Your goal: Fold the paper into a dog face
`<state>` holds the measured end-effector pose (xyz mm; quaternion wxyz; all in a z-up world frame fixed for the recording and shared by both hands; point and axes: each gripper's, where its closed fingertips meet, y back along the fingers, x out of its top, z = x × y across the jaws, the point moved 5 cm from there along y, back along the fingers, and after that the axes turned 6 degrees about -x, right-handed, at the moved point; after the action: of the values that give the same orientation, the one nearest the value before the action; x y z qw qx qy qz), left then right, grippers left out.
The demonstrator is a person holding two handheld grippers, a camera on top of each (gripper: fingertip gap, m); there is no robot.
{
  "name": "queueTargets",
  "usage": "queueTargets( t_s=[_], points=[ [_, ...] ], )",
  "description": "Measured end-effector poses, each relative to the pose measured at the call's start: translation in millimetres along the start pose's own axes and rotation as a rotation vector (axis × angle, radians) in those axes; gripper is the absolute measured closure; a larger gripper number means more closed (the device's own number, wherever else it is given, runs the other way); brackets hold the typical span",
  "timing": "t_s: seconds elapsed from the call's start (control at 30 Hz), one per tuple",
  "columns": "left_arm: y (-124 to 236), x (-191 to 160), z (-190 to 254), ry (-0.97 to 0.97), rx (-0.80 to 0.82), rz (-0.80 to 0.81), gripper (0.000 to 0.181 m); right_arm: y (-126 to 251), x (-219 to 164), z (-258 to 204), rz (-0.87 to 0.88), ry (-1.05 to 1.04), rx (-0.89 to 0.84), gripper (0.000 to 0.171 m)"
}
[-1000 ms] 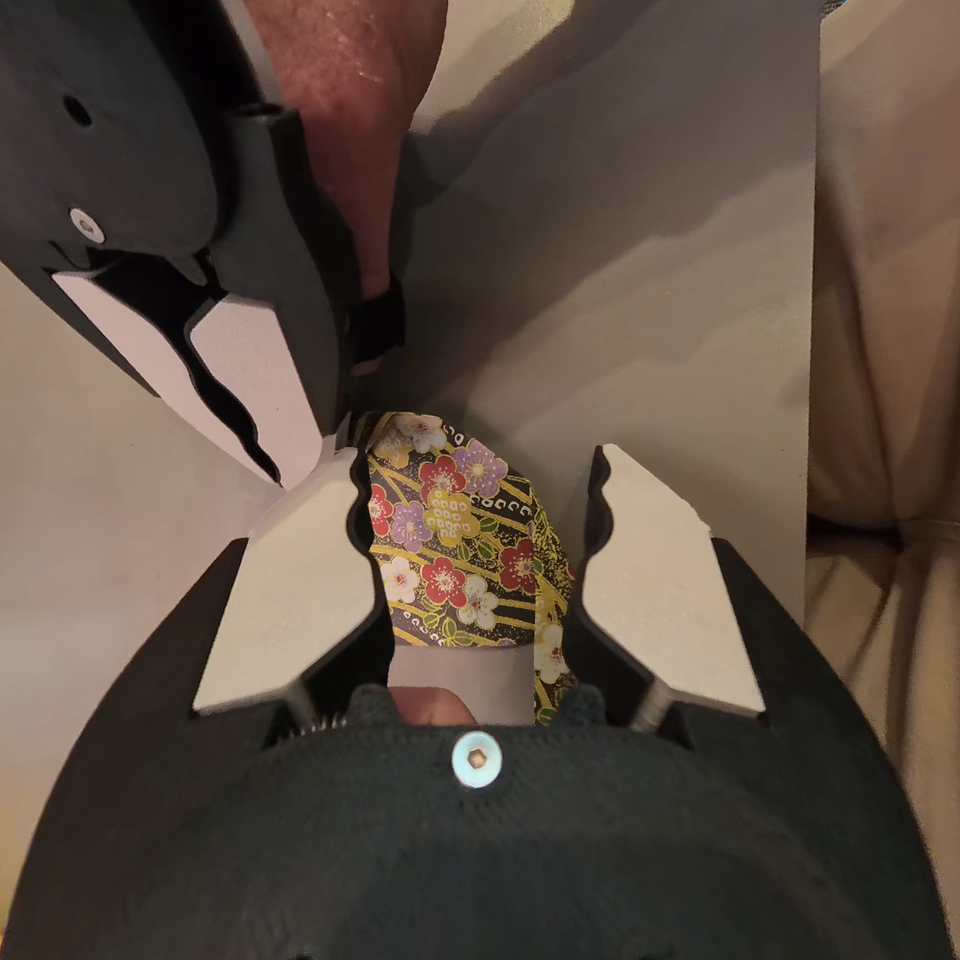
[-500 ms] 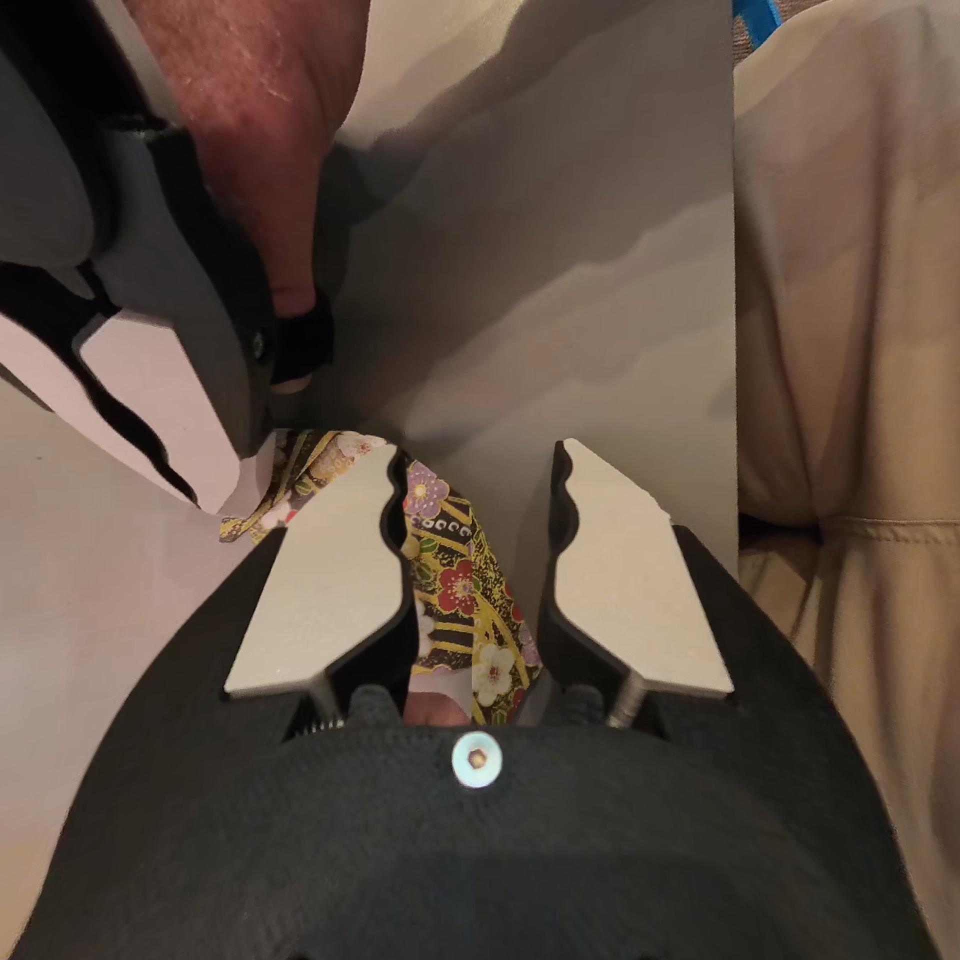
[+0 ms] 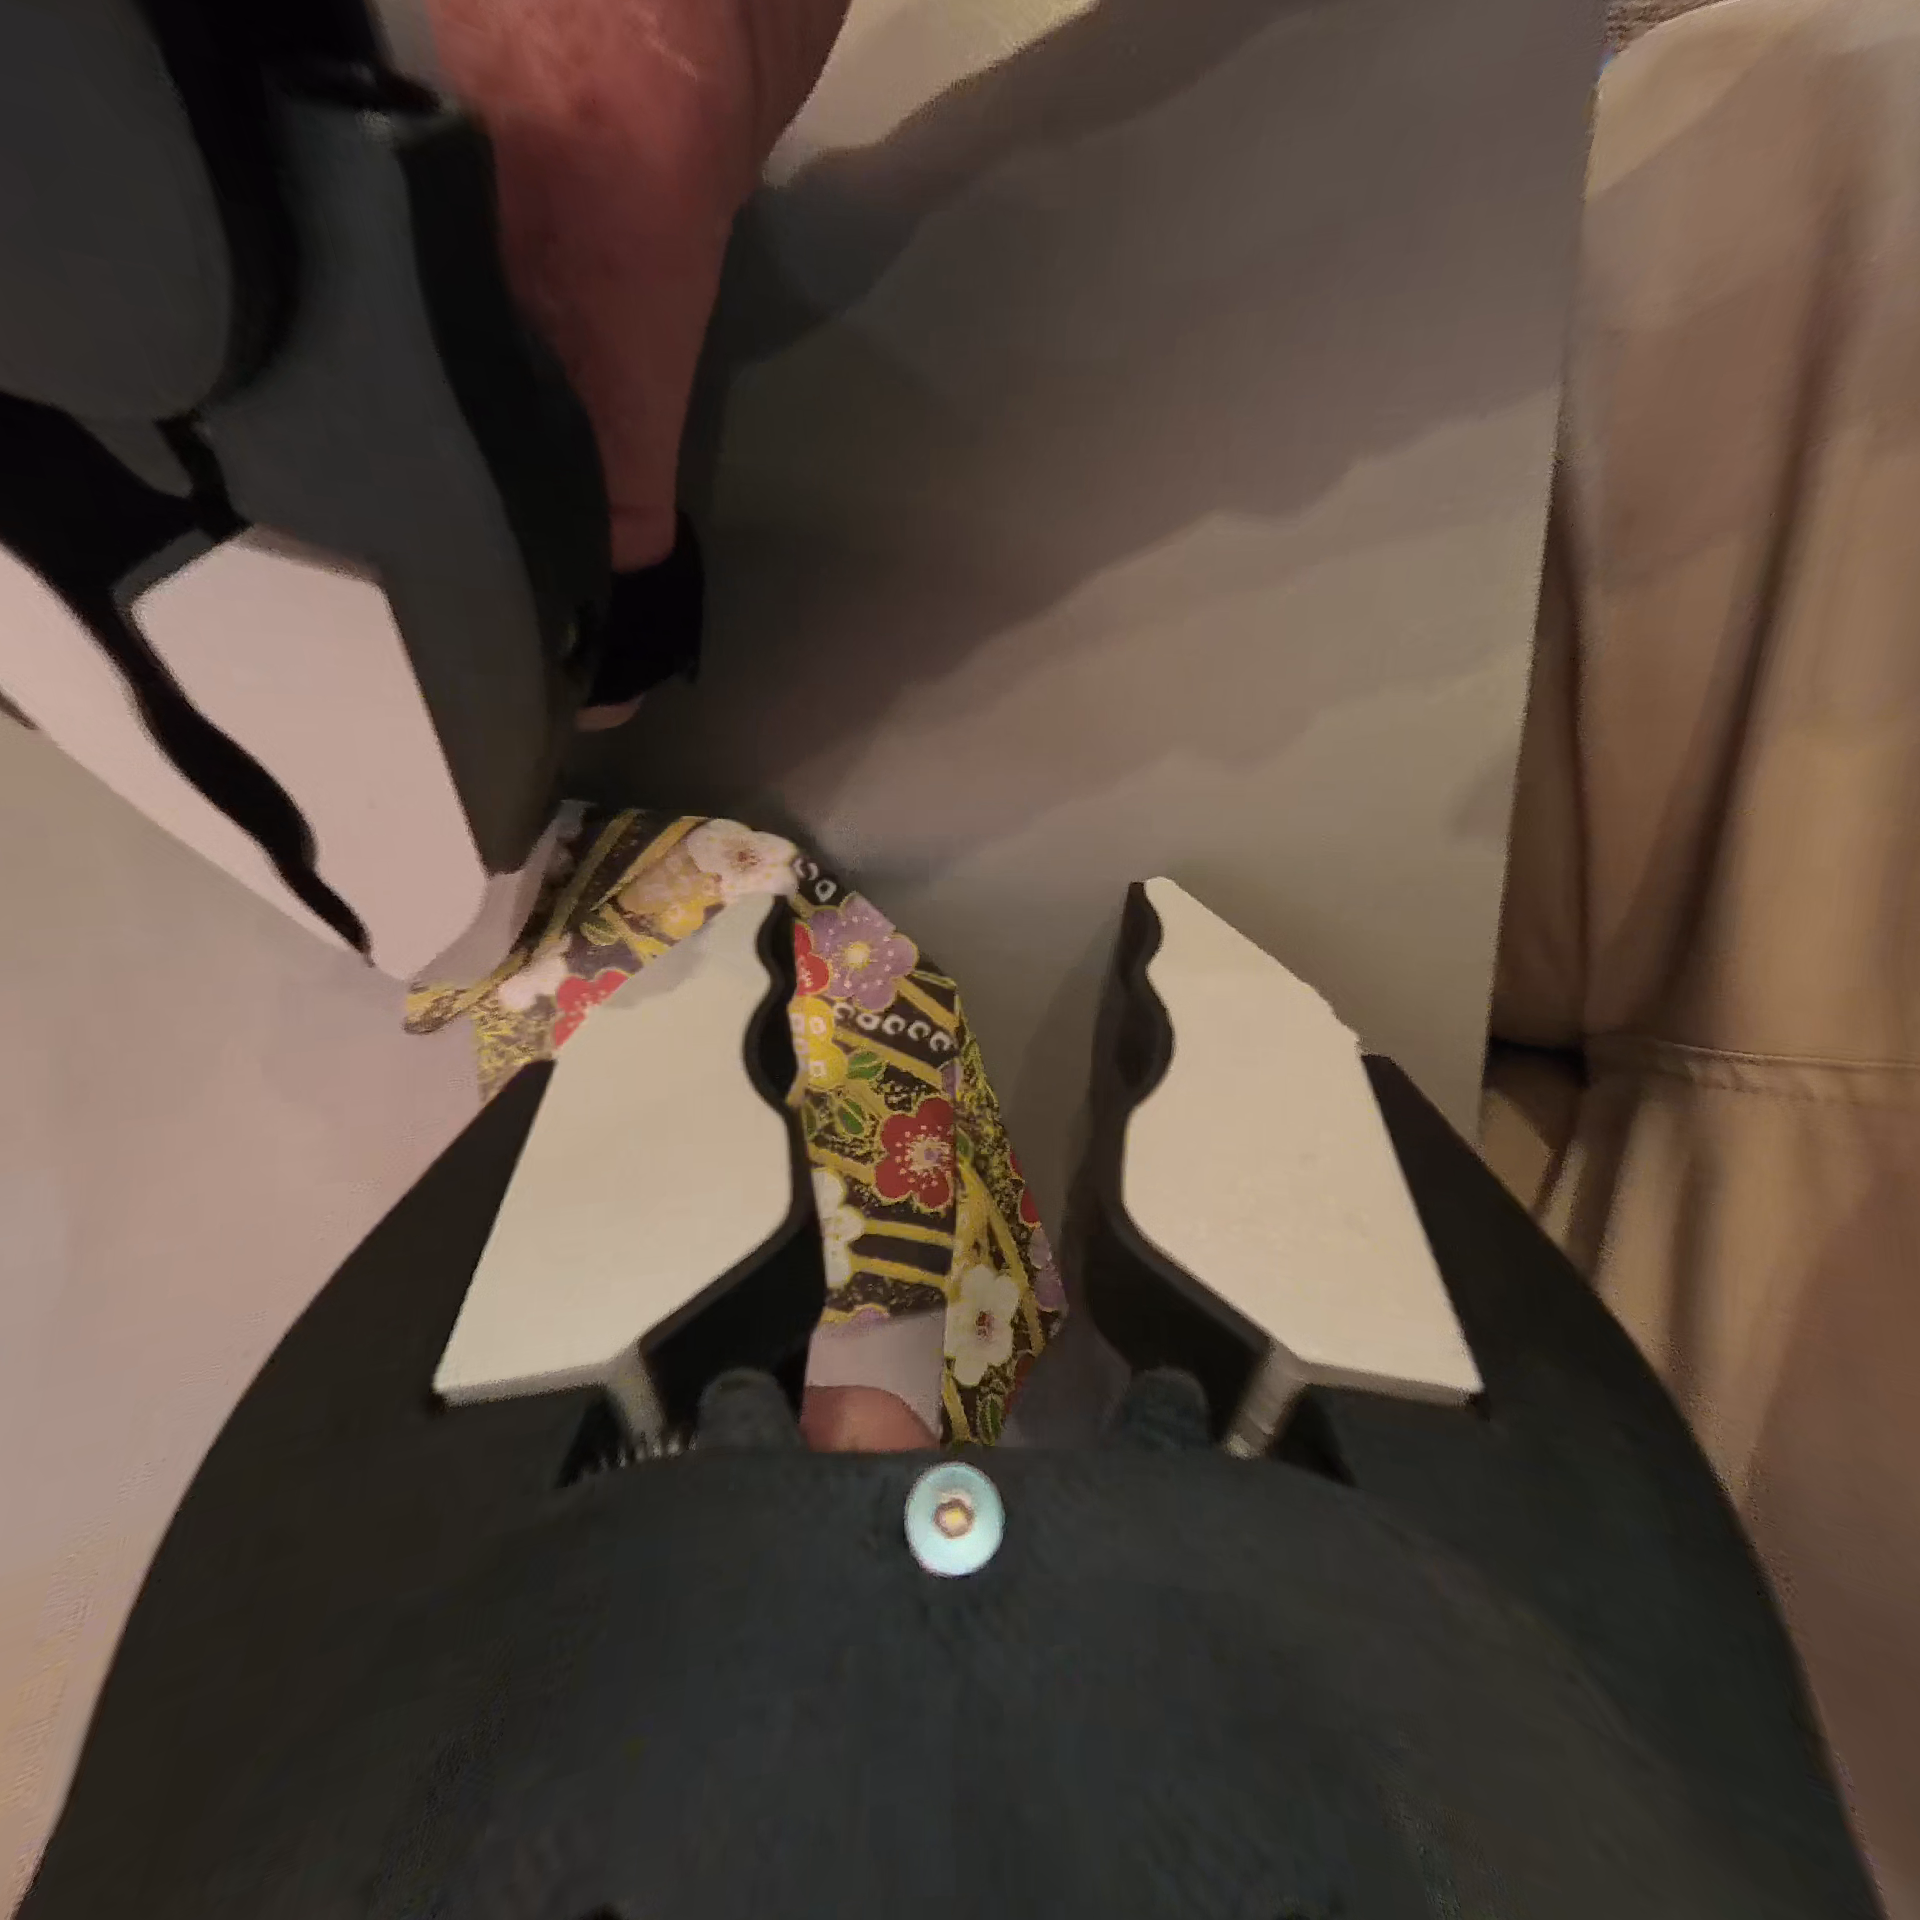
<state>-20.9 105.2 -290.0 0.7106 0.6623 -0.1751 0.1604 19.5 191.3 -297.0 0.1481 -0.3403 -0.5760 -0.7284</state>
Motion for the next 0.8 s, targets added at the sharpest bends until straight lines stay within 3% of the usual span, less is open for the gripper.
queueTargets(
  t_s=[0.6, 0.8],
  points=[
    [0.4, -0.4, 2.7, -0.044, -0.014, 0.049, 0.129, -3.0, 2.6, 2.1, 0.002, 0.008, -0.018, 0.171],
    [3.0, 3.4, -0.7, -0.090, 0.066, 0.028, 0.113, -3.0, 2.4, 2.1, 0.004, 0.005, -0.017, 0.171]
  ],
)
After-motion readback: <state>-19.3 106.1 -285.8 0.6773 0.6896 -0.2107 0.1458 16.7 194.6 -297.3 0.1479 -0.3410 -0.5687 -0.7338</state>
